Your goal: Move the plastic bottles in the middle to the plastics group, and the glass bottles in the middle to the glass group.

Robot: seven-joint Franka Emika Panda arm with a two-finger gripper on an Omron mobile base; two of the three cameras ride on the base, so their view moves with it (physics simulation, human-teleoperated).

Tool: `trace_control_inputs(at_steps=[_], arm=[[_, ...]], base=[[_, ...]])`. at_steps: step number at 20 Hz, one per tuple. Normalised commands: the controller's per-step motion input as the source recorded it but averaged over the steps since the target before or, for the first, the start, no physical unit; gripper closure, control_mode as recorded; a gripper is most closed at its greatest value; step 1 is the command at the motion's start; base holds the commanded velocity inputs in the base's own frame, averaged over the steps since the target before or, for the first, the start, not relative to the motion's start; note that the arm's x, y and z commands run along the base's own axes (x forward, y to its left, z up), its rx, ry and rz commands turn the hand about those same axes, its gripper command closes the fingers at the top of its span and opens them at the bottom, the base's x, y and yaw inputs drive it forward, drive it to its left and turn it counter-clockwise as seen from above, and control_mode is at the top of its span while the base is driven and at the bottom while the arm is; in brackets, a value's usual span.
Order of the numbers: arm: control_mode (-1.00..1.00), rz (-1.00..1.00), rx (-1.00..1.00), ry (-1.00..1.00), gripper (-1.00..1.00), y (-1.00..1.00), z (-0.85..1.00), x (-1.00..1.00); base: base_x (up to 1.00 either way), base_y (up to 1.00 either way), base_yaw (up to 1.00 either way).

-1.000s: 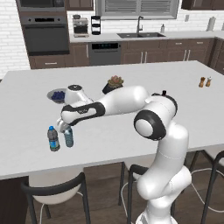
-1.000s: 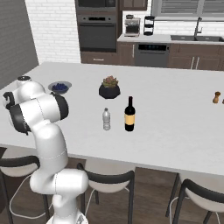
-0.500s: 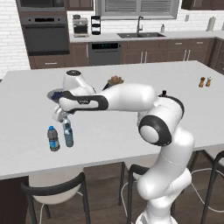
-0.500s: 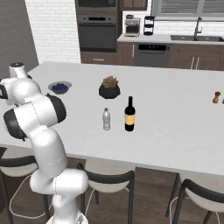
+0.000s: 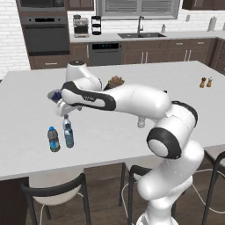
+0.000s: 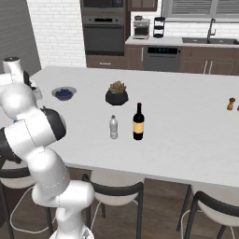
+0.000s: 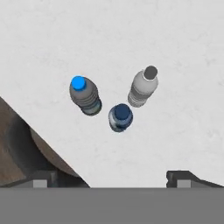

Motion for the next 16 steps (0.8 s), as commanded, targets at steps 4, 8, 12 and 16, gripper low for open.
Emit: trace_control_inputs(at_steps=[4, 8, 12, 16], arm=[[-1.00, -0.31, 0.00, 0.00, -1.00, -0.99, 0.00, -0.23], [-1.00, -0.32, 0.00, 0.00, -1.00, -1.00, -0.11, 0.00], [-1.00, -0.31, 0.00, 0.00, -1.00, -1.00, -0.21, 0.00], [-1.00, -0.34, 0.00, 0.09, -1.00, -1.00, -0.07, 0.03]], base=[[0.00, 0.00, 0.00], [0.00, 0.00, 0.00], [0.00, 0.00, 0.00], [0.00, 0.00, 0.00]])
